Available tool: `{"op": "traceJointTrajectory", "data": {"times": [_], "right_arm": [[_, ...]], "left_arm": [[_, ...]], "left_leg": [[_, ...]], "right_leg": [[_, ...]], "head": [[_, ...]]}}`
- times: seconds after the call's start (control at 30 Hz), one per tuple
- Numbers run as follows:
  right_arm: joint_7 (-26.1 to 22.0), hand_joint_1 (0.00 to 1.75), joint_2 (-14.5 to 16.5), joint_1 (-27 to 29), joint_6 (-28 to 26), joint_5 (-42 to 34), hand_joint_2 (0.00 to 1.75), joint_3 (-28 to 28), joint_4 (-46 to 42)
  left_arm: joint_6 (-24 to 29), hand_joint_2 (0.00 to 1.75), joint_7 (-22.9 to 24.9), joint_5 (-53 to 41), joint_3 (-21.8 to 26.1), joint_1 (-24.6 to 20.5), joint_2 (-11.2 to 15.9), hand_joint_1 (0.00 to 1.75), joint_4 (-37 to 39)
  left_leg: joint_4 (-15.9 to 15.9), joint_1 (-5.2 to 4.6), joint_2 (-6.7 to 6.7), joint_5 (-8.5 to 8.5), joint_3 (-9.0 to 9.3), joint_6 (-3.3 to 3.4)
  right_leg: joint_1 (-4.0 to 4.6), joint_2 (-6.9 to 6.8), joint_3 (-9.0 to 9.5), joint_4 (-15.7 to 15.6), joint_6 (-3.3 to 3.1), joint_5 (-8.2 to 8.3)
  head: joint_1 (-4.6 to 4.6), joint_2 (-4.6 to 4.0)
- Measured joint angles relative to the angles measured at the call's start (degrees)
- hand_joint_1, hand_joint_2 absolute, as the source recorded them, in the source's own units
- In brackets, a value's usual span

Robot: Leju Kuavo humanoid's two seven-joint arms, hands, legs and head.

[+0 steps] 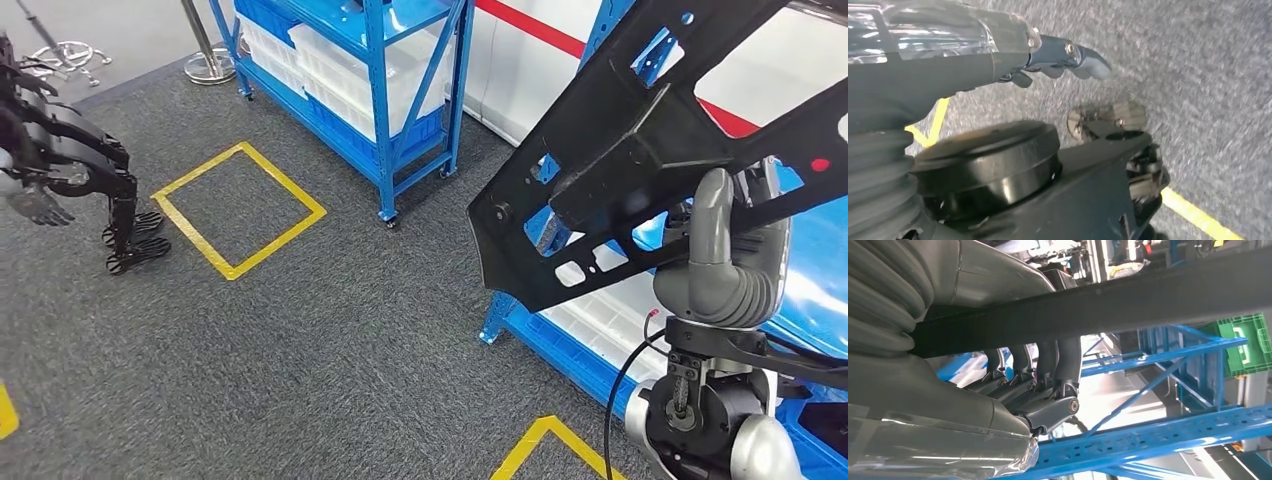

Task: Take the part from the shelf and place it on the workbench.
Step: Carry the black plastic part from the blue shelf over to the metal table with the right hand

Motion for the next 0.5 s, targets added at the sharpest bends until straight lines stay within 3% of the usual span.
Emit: {"op": "traceJointTrajectory", "data": {"times": [0.03,0.07,0.13,0.2,0.23,0.27,0.3,0.33,0.4,0.43,0.5], "right_arm": [[0.2,1.75,0.0,-0.1,0.0,0.2,1.75,0.0,-0.1],[0.3,1.75,0.0,-0.2,0.0,0.4,1.75,0.0,-0.2],[0.6,1.75,0.1,-0.3,0.0,0.8,1.75,0.0,-0.4],[0.7,1.75,0.1,-0.1,0.0,0.9,1.75,0.0,-0.4],[0.7,1.75,0.1,-0.1,0.0,0.9,1.75,0.1,-0.4],[0.7,1.75,0.1,-0.1,0.0,0.9,1.75,0.2,-0.4],[0.6,1.75,0.1,0.0,0.0,0.9,1.75,0.3,-0.4],[0.5,1.75,0.1,0.0,0.0,0.9,1.75,0.3,-0.4],[0.4,1.75,0.1,0.0,0.0,1.0,1.75,0.4,-0.4],[0.3,1.75,0.1,0.0,0.0,1.0,1.75,0.4,-0.4],[0.1,1.75,0.2,0.0,0.0,1.0,1.75,0.5,-0.4]], "left_arm": [[0.0,1.75,0.0,0.0,0.0,0.1,0.0,0.0,0.0],[0.0,1.75,0.1,-0.1,0.0,0.2,-0.1,0.0,0.0],[0.0,1.75,0.2,-0.1,0.0,0.1,-0.1,0.0,0.0],[0.0,1.75,0.4,-0.1,0.0,0.0,-0.1,0.0,0.0],[0.0,1.75,0.5,-0.1,0.0,0.0,-0.1,0.0,0.0],[0.0,1.75,0.6,-0.1,0.0,0.0,0.0,0.0,0.0],[0.0,1.75,0.8,-0.1,0.0,0.0,0.0,0.0,0.0],[0.0,1.75,0.9,0.0,0.0,0.0,0.1,0.0,0.0],[0.0,1.75,1.1,0.0,0.0,-0.1,0.1,0.0,0.0],[0.0,1.75,1.2,0.0,0.0,-0.1,0.1,0.0,0.0],[0.0,1.75,1.3,0.1,0.0,-0.1,0.2,0.0,0.0]], "left_leg": [[0.2,-0.09,0.85,-0.11,-0.26,-0.28],[1.1,-0.24,2.6,-0.82,-0.81,-0.52],[6.4,-0.26,7.08,-4.23,-3.27,-0.87],[13.4,0.19,8.28,-7.61,-6.33,-1.33],[15.1,0.36,8.3,-8.02,-6.89,-1.51],[14.7,0.47,8.41,-7.43,-6.36,-1.67],[12.2,0.55,8.84,-5.97,-4.62,-1.77],[8.2,0.55,10.07,-4.45,-2.23,-1.81],[2.0,0.13,13.09,-2.84,1.38,-1.22],[0.7,-0.13,14.04,-2.83,1.94,-0.78],[0.6,-0.44,13.17,-2.77,1.67,0.18]], "right_leg": [[-0.02,-0.71,0.08,-0.3,-0.23,0.3],[-0.03,-1.49,0.2,-0.7,-0.52,0.61],[0.03,-3.22,0.31,-1.2,-0.99,1.03],[0.13,-5.01,0.13,-1.1,-1.1,1.04],[0.12,-5.9,0.06,-1.0,-1.04,1.0],[0.11,-6.76,0.03,-0.9,-0.94,0.93],[0.09,-7.55,0.04,-0.8,-0.76,0.81],[0.09,-8.29,0.08,-0.6,-0.51,0.64],[0.32,-9.42,0.09,-0.2,0.15,0.22],[0.43,-9.91,0.11,-0.1,0.45,0.08],[0.41,-10.94,0.22,-0.1,0.99,-0.02]], "head": [[-0.06,0.0],[-0.34,0.0],[-1.11,0.0],[-1.67,0.0],[-1.84,0.0],[-2.02,0.0],[-2.18,0.0],[-2.3,0.0],[-2.38,0.0],[-2.29,0.0],[-2.09,0.0]]}}
